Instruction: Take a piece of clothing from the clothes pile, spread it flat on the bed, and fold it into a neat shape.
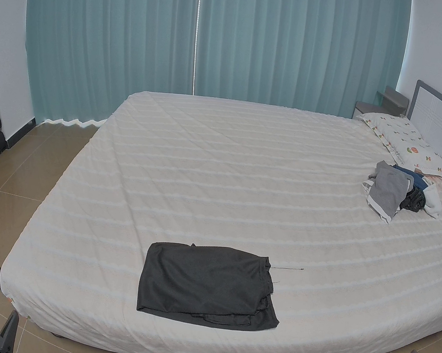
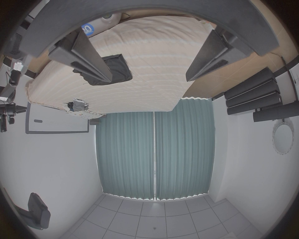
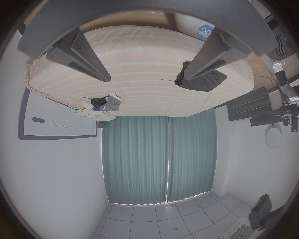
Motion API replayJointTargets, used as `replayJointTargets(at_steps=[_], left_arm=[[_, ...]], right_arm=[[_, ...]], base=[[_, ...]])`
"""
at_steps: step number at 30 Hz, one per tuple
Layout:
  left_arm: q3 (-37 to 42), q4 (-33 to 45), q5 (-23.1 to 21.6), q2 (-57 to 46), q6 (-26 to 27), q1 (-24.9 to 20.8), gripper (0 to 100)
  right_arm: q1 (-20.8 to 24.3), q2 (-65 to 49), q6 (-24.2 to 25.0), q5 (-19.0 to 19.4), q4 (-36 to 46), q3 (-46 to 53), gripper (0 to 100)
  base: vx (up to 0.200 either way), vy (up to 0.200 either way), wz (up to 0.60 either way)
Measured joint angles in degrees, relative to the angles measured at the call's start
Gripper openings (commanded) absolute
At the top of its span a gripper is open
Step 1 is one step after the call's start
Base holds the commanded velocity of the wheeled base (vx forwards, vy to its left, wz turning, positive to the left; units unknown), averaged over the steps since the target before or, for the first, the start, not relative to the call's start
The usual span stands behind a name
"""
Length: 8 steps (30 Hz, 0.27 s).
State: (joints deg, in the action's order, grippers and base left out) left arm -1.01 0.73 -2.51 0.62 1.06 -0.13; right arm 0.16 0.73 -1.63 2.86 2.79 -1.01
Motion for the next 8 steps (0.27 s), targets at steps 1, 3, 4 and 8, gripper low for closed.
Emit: replayJointTargets(at_steps=[1, 3, 4, 8], left_arm=[[0.0, 0.0, 0.5, 0.0, 0.0, 0.0, 100], [0.0, 0.0, 1.1, 0.0, 0.0, 0.0, 100], [0.0, 0.0, 1.3, 0.0, -0.2, 0.0, 100], [0.0, 0.0, 1.4, 0.0, -0.3, 0.0, 100]], right_arm=[[0.0, 0.0, 0.0, 0.0, 0.0, 0.0, 100], [0.0, 0.0, 0.0, 0.0, 0.0, 0.0, 100], [0.0, 0.0, 0.0, 0.0, 0.0, 0.0, 100], [0.0, 0.0, 0.0, 0.0, 0.0, 0.0, 100]], base=[[0.000, 0.000, 0.00], [0.000, 0.000, 0.00], [0.000, 0.000, 0.00], [0.000, 0.000, 0.00]])
